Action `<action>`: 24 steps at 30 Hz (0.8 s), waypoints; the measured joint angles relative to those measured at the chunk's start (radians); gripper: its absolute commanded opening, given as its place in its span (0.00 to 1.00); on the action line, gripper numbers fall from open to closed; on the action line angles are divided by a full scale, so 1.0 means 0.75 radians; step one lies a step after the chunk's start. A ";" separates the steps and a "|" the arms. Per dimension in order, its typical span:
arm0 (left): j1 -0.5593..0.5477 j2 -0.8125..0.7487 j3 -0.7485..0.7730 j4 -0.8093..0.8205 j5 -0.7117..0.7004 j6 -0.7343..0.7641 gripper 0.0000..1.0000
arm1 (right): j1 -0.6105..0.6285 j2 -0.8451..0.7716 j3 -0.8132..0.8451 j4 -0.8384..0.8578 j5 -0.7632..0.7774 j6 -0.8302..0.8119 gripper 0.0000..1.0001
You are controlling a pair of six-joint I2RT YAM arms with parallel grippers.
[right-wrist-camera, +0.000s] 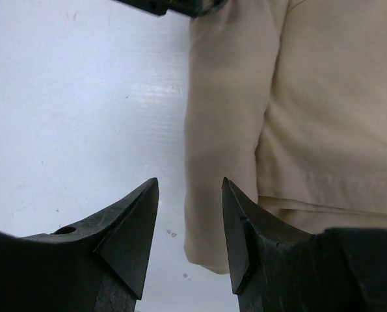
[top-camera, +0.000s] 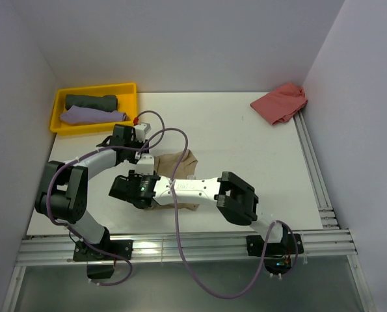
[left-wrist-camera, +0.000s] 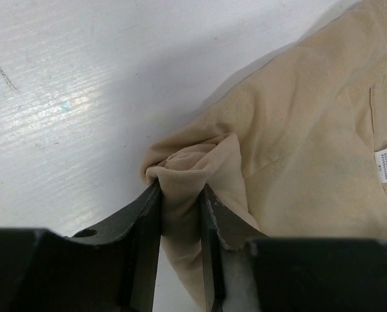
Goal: Roll the t-shirts
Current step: Roll the tshirt
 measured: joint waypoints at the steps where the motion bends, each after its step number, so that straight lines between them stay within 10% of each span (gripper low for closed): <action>1: 0.000 0.000 0.001 -0.001 0.000 0.000 0.32 | 0.001 0.009 0.010 -0.001 -0.001 -0.001 0.51; 24: 0.001 0.004 0.018 -0.027 -0.003 0.001 0.64 | 0.008 0.170 0.118 -0.141 -0.002 0.012 0.52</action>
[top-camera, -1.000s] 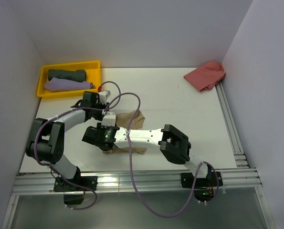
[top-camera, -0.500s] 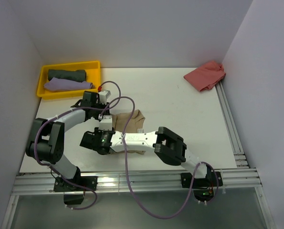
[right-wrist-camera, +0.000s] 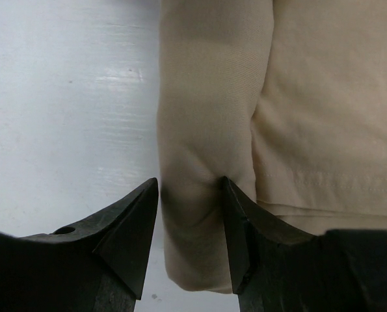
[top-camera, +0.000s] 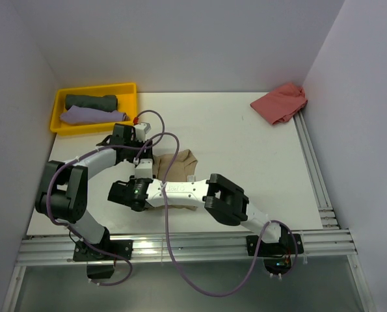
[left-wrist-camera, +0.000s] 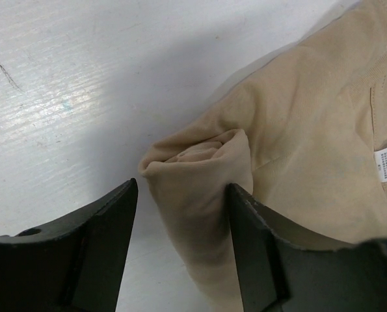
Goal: Roll the t-shirts
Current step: Roll the tshirt
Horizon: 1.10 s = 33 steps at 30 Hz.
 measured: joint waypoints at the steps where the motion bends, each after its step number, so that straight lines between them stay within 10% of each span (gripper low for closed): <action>1: 0.002 -0.002 0.000 -0.001 0.000 0.001 0.66 | 0.000 0.003 0.004 -0.014 0.000 0.007 0.52; 11: 0.116 -0.041 0.003 -0.009 0.053 -0.001 0.75 | -0.001 0.013 -0.005 -0.056 -0.003 0.041 0.44; 16: 0.179 -0.074 0.003 -0.008 0.085 -0.002 0.77 | -0.012 -0.061 -0.153 0.075 -0.012 0.035 0.16; 33: 0.268 -0.269 -0.051 0.086 0.146 -0.015 0.78 | -0.327 -0.522 -1.425 1.865 -0.820 0.152 0.03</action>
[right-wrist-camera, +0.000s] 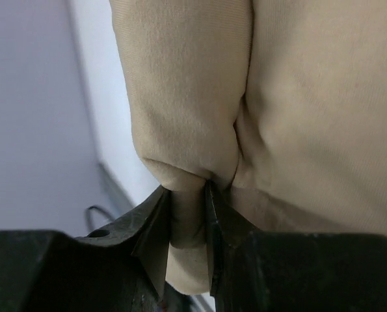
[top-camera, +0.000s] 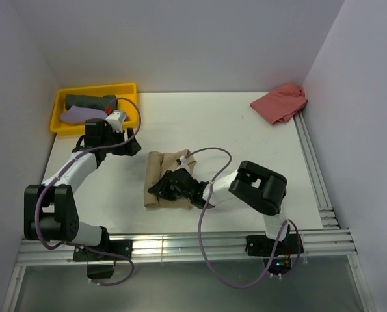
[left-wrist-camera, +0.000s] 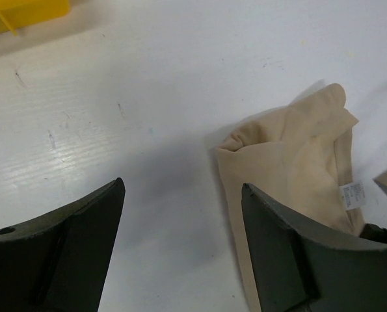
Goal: Roll the t-shirts
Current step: Roll the tshirt
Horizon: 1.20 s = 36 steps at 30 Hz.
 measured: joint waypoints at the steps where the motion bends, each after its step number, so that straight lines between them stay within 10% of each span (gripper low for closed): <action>1: 0.000 0.000 -0.004 -0.001 0.009 0.000 0.78 | -0.016 0.027 -0.018 0.091 -0.043 0.020 0.03; 10: -0.002 0.081 -0.009 -0.002 0.047 0.004 0.75 | -0.071 0.305 -0.072 0.728 -0.288 0.227 0.03; 21: -0.114 0.168 -0.009 -0.012 0.032 0.021 0.67 | -0.079 0.318 -0.102 0.783 -0.311 0.283 0.08; 29: -0.174 0.254 0.027 -0.033 0.009 0.033 0.35 | -0.079 0.239 -0.058 0.535 -0.292 0.248 0.33; 36: -0.191 0.262 0.038 -0.044 -0.026 0.048 0.22 | -0.020 0.063 0.197 -0.225 -0.073 0.085 0.47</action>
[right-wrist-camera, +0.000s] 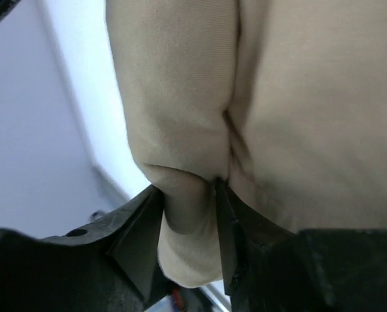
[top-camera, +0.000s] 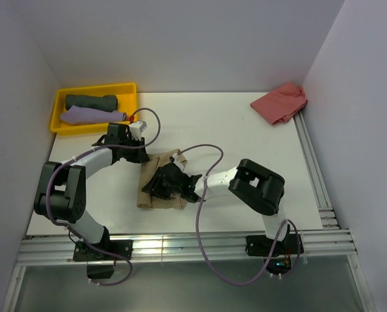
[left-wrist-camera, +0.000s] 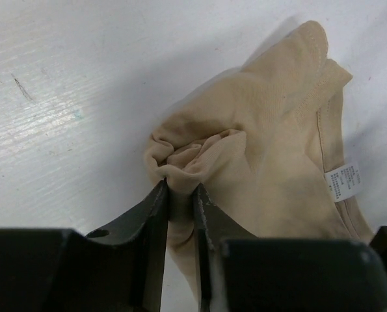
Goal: Roll the t-shirts
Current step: Roll the tshirt
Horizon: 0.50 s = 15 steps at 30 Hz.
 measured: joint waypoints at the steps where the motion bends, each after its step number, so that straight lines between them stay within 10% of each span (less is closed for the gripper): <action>1: -0.005 0.000 0.001 0.000 -0.005 0.001 0.22 | 0.012 -0.010 0.039 -0.101 0.042 -0.017 0.49; 15: -0.022 0.000 0.008 -0.012 -0.035 0.001 0.17 | 0.192 -0.052 0.530 -1.055 0.609 -0.121 0.48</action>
